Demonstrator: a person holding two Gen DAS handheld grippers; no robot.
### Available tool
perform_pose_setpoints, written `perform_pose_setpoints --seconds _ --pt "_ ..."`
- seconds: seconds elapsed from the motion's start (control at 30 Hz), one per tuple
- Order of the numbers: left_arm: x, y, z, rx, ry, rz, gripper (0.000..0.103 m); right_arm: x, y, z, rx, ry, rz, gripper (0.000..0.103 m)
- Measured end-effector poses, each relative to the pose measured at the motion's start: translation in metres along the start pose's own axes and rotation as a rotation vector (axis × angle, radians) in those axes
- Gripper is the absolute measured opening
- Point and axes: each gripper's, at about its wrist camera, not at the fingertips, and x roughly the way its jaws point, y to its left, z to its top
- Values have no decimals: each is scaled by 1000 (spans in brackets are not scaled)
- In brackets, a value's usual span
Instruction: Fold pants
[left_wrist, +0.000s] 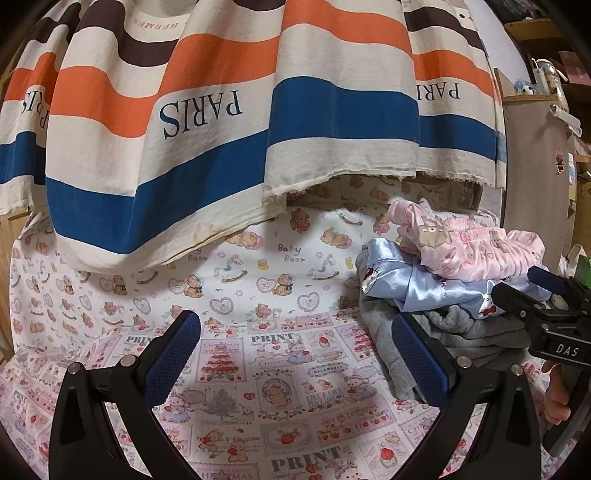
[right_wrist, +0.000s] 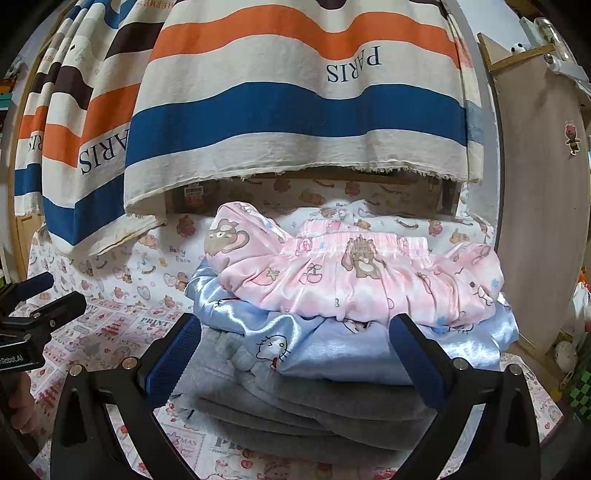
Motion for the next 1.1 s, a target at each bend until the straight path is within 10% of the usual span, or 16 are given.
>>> perform_pose_setpoints --seconds 1.1 --pt "1 3 1 -20 5 18 103 2 -2 1 11 15 0 102"
